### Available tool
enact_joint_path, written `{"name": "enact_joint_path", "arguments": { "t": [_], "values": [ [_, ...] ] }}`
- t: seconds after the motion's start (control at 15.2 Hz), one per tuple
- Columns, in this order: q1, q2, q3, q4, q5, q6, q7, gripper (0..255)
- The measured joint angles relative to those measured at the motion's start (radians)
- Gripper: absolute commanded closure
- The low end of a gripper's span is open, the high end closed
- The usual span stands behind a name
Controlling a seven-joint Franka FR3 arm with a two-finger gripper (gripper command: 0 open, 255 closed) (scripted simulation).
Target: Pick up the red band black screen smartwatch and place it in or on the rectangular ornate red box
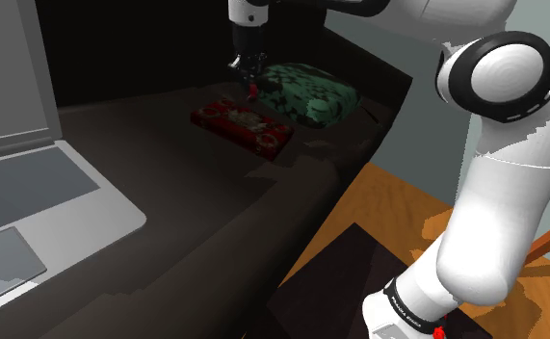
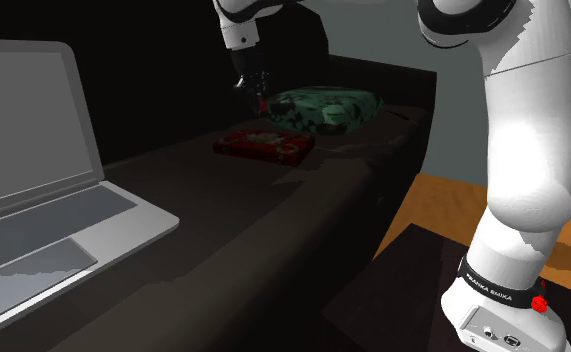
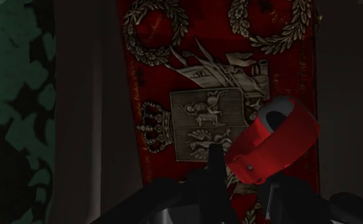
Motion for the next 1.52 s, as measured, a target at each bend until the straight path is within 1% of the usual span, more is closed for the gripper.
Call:
{"name": "enact_joint_path", "arguments": {
  "t": [0.07,0.2,0.99,1.39,1.45,1.52],
  "values": [
    [-0.006,0.017,-0.006,0.029,-0.005,-0.008,-0.018,255],
    [-0.021,0.021,-0.013,0.024,-0.007,0.005,-0.036,255],
    [-0.046,0.008,-0.018,-0.149,-0.005,0.163,-0.014,255],
    [-0.047,0.01,-0.018,-0.162,-0.007,0.179,-0.01,255],
    [-0.047,0.01,-0.018,-0.162,-0.007,0.179,-0.01,0],
    [-0.047,0.01,-0.018,-0.162,-0.007,0.179,-0.01,0]
  ]
}}
